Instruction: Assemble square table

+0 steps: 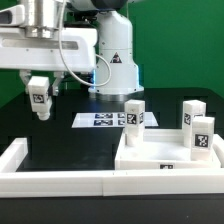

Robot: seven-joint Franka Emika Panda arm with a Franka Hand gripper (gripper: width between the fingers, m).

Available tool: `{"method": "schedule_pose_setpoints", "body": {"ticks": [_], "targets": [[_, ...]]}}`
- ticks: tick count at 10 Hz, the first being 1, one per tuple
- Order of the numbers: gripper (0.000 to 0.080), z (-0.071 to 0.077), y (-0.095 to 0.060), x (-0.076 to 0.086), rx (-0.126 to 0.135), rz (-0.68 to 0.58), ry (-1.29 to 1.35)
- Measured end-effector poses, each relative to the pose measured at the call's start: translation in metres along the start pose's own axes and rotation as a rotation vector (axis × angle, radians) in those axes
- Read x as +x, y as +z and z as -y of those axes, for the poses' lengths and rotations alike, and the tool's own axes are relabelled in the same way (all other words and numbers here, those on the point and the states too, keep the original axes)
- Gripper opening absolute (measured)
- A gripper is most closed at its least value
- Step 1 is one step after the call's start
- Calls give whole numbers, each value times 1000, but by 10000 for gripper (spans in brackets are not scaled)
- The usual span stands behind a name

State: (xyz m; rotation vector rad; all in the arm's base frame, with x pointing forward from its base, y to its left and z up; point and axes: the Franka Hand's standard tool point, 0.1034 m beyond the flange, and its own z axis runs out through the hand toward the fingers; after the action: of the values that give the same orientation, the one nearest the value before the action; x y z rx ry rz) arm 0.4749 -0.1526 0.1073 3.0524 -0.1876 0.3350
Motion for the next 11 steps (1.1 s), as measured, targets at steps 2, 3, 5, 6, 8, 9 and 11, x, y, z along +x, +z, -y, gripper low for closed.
{"method": "schedule_pose_setpoints", "body": {"ticks": [2, 3, 5, 6, 8, 9, 11], "targets": [[287, 45, -3, 28, 39, -11, 101], [287, 57, -5, 37, 53, -16, 124], [287, 53, -5, 30, 67, -27, 176], [287, 52, -4, 30, 66, -26, 177], [287, 53, -3, 30, 65, -24, 176], [287, 53, -2, 30, 62, -26, 175], [287, 77, 1, 34, 63, -39, 166]]}}
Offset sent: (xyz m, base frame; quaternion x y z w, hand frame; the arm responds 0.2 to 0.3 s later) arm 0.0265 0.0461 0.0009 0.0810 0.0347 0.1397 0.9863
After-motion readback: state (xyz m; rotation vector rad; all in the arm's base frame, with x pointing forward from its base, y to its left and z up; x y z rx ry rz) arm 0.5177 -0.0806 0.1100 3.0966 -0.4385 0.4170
